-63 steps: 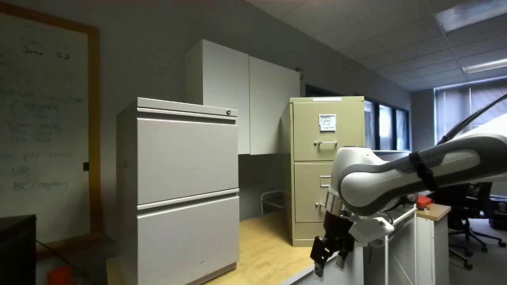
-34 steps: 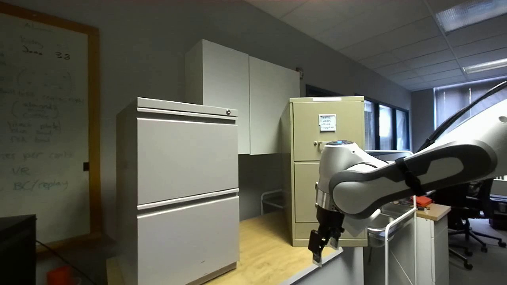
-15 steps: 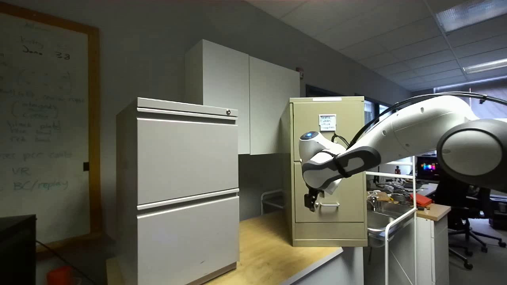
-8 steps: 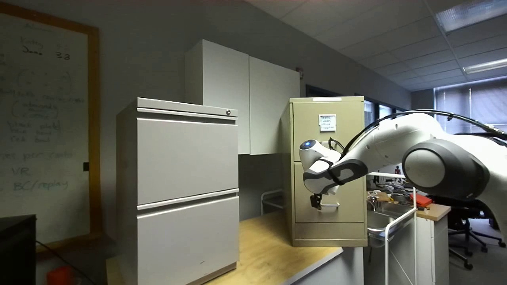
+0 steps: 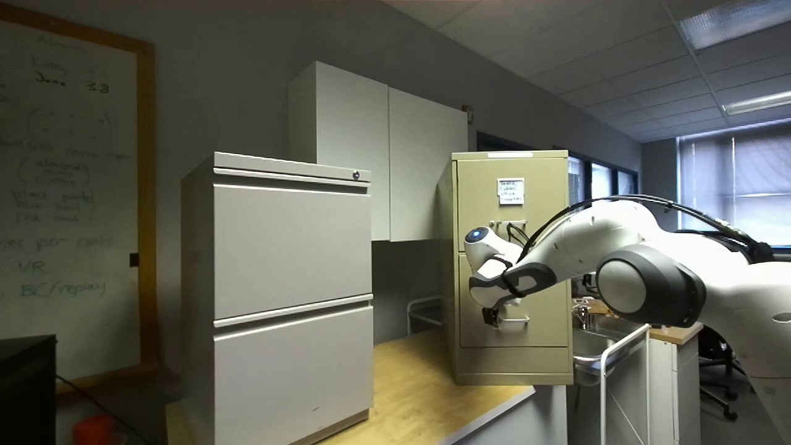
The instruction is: Open the bottom drawer of the file cabinet
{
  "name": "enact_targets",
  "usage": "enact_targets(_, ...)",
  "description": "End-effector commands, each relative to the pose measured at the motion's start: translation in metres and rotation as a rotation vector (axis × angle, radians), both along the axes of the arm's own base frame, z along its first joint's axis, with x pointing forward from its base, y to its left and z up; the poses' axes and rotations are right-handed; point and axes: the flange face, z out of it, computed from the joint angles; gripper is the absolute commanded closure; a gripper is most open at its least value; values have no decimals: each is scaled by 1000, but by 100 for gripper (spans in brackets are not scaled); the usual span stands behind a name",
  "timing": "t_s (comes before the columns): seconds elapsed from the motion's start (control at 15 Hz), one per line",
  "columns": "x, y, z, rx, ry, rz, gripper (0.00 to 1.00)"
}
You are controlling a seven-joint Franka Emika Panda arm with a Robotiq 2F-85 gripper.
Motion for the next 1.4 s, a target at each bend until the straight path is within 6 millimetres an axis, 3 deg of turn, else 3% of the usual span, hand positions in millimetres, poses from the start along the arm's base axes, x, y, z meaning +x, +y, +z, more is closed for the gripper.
enact_targets(0.0,17,-13,-5,2,4,19,0)
enact_targets(0.4,16,-21,-27,21,23,-2,0)
enact_targets(0.93,0,-40,-47,50,-65,-112,0)
enact_targets(1.2,-5,-46,-92,95,-70,-144,0)
enact_targets(1.33,-4,-42,-94,114,-81,-150,0)
